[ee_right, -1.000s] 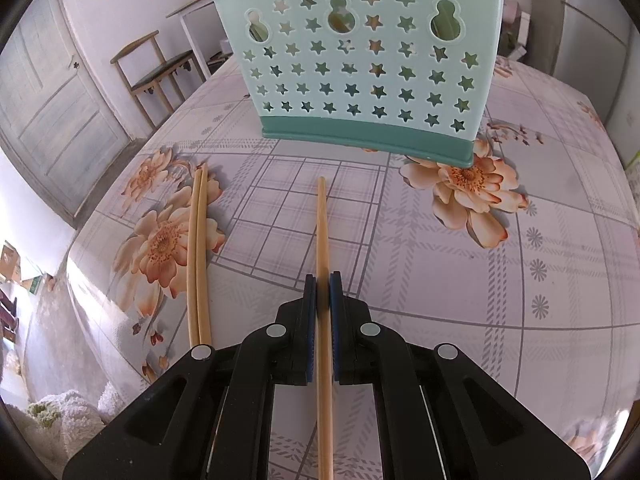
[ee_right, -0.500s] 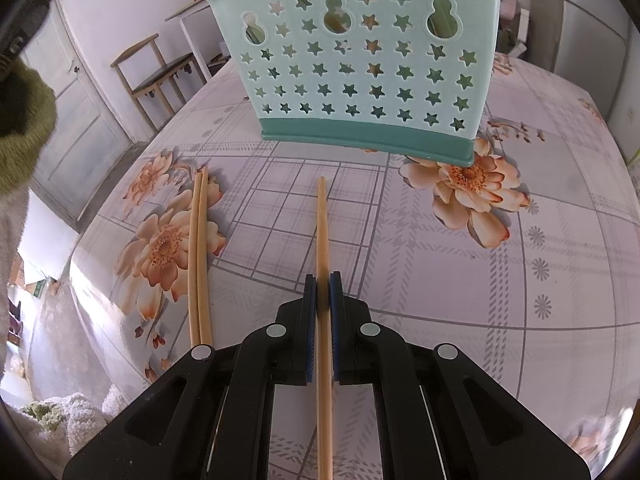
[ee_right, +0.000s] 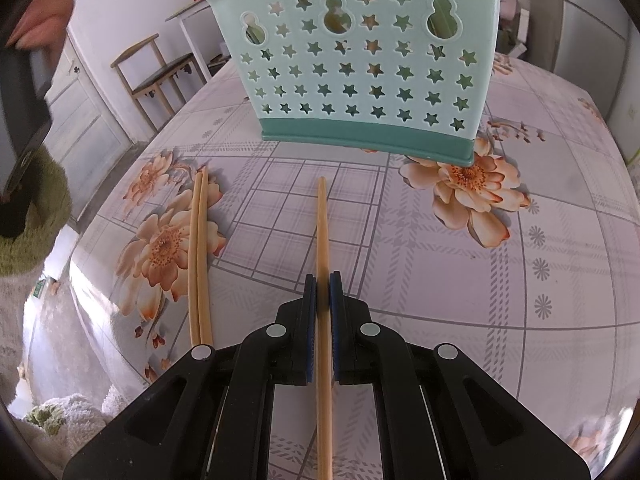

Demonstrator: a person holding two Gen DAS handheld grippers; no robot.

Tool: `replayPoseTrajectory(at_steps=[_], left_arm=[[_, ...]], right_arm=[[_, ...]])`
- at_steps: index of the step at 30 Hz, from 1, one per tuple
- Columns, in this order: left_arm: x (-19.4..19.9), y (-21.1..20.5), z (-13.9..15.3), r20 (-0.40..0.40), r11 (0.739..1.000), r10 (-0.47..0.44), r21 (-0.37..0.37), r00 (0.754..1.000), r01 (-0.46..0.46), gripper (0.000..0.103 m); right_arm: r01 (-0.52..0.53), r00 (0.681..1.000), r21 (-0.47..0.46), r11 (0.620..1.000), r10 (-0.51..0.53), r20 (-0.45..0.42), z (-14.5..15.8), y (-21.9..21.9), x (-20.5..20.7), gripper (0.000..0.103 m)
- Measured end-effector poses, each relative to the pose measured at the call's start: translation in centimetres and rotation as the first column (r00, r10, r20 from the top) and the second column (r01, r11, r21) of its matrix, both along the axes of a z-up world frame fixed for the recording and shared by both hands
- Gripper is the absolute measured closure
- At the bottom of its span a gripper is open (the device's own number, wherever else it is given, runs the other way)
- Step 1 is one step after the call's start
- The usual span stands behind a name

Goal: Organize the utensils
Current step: 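Open the left gripper and move it back down to the chopstick pile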

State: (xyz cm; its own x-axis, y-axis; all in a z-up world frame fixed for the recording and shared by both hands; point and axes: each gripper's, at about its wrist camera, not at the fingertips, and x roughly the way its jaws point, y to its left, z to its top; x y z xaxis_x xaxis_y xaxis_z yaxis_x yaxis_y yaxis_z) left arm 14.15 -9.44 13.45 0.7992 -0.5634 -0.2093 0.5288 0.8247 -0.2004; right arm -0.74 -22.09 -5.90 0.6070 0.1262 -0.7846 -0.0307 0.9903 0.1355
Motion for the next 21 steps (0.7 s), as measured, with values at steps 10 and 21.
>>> replayPoseTrajectory(at_steps=[10,21], left_arm=[[-4.7,4.4,-0.8,-0.013,1.000,0.017,-0.008,1.000,-0.017,0.059],[-5.7,9.4,-10.4,-0.323,0.973,0.152,0.216,0.934,-0.084,0.041]], right_arm=[[0.001,1.000,-0.008,1.000,-0.001,-0.007,-0.1,0.2,0.1,0.098],[-0.021,0.999,0.064,0.998,0.023,-0.031,0.0,-0.3,0.5,0.084]])
